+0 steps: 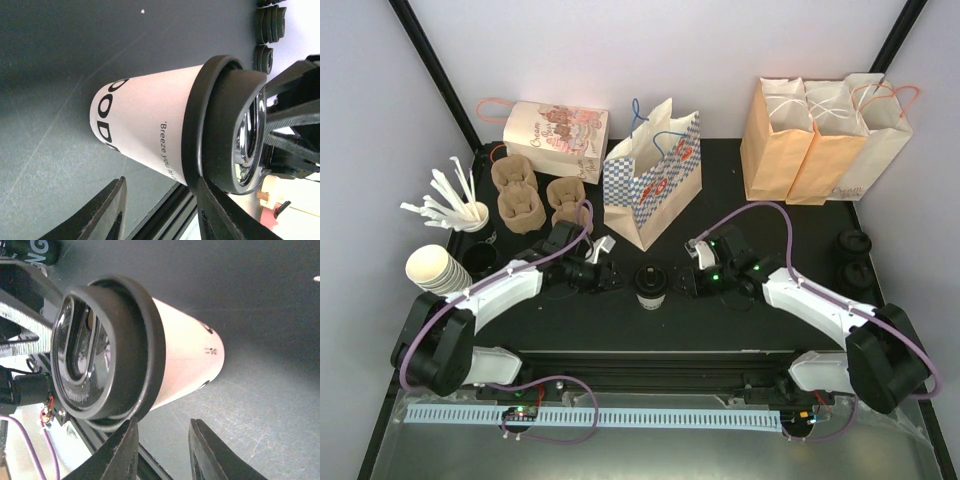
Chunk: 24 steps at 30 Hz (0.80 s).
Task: Pack the takeout coffee
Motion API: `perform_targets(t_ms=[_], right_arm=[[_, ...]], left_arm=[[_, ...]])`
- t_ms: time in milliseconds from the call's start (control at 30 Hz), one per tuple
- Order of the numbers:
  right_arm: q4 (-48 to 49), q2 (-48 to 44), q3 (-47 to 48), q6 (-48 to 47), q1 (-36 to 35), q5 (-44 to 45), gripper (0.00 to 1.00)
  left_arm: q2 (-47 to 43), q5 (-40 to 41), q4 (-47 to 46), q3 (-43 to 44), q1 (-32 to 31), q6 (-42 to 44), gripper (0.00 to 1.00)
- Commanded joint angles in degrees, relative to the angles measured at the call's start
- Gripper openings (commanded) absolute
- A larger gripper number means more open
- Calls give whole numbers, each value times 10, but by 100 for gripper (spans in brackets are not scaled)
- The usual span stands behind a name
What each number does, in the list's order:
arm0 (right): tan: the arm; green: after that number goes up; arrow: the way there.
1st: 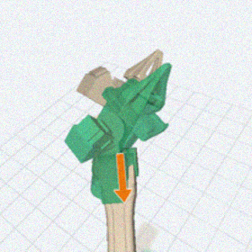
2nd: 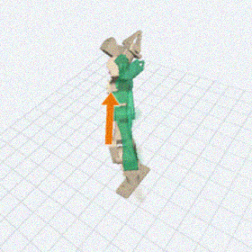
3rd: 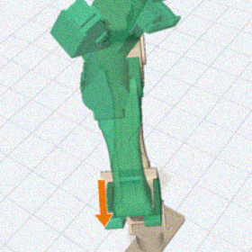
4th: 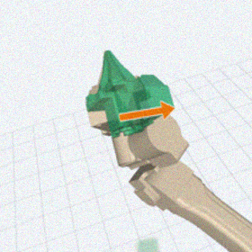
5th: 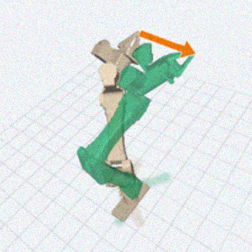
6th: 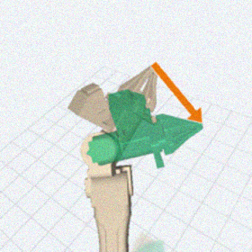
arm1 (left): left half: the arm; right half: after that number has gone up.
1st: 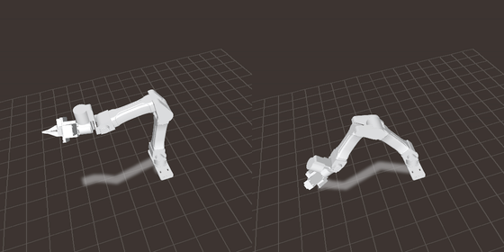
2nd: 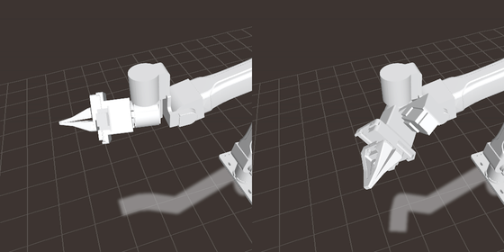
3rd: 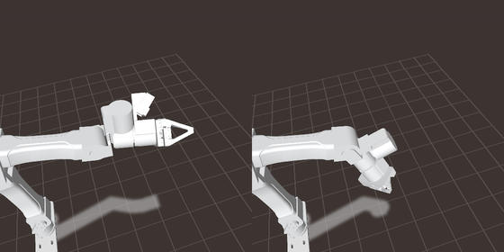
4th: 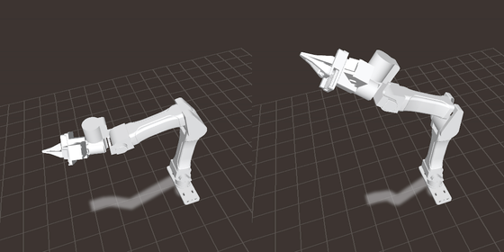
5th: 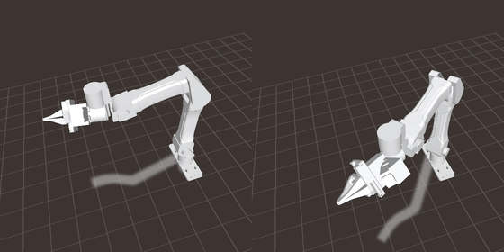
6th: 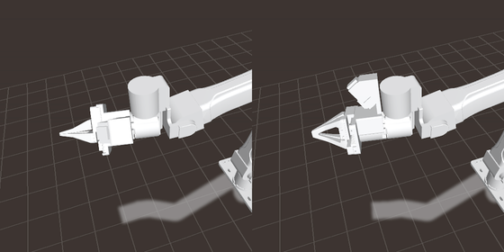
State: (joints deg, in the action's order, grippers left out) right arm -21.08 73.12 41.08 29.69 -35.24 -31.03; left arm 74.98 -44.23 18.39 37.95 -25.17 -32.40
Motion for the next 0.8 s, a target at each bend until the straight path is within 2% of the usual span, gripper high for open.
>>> perform_targets(t_ms=[0,300,767], right_arm=[[62,-22,-29,45,-5,-29,32],[84,-23,-37,55,-5,-47,34],[105,12,-41,59,-4,-48,33]], left_arm=[[17,-22,-15,43,11,31,41],[17,-16,-4,63,16,39,40],[92,-25,3,106,16,61,37]])
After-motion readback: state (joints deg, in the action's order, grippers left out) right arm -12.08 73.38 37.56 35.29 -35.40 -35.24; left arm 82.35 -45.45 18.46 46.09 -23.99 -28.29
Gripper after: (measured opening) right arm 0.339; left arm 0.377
